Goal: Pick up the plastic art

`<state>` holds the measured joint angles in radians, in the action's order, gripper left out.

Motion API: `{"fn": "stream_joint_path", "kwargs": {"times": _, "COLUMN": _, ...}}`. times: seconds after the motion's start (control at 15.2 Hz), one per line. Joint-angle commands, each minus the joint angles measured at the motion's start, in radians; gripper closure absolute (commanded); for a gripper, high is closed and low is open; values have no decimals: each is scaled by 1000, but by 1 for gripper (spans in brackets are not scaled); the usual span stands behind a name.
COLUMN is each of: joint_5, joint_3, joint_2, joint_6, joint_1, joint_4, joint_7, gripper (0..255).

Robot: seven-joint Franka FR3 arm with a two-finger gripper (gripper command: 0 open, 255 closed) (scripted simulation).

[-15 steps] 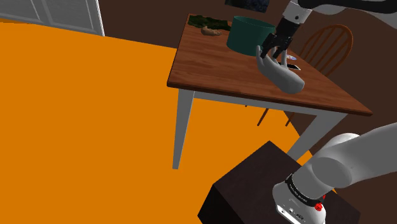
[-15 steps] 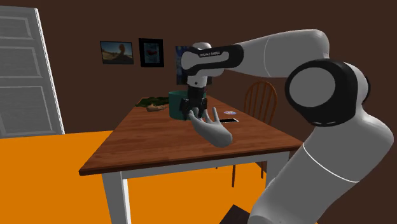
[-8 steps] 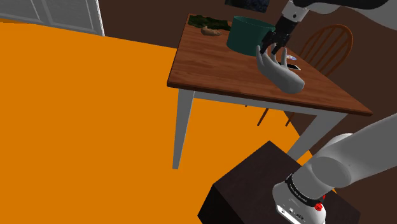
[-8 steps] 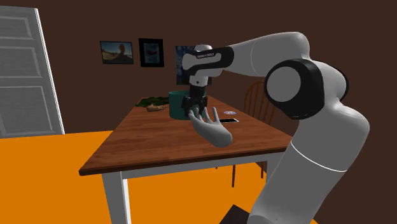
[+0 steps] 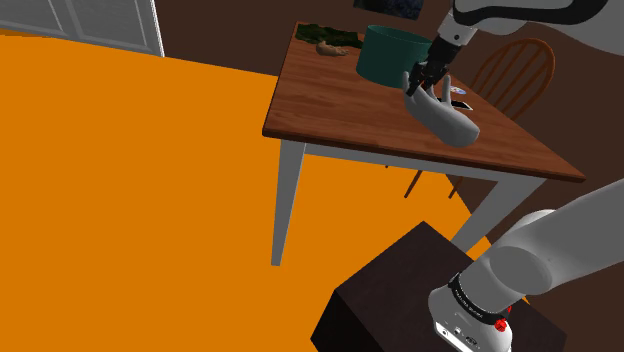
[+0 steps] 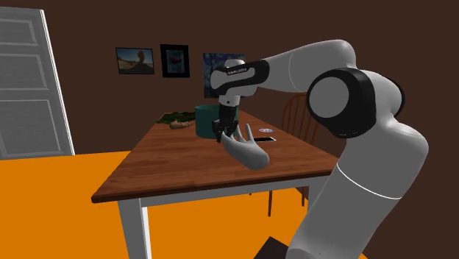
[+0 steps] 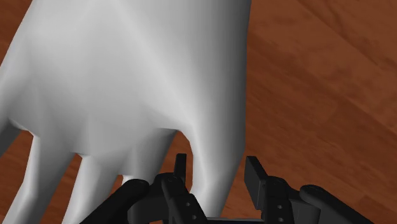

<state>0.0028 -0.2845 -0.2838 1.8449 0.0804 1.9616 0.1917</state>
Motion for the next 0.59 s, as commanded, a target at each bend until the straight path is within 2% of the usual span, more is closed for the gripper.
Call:
{"fn": "stream_joint_path", "kwargs": {"times": 0.0, "joint_5": -1, "joint_3": -1, "joint_2": 1, "joint_6": 2, "joint_1": 0, "joint_4": 3, "joint_7": 0, "gripper": 255}}
{"fn": "stream_joint_path", "kwargs": {"times": 0.53, "joint_5": 0, "joint_3": 0, "joint_2": 2, "joint_6": -13, "joint_1": 0, "joint_4": -13, "joint_7": 0, "gripper": 255}}
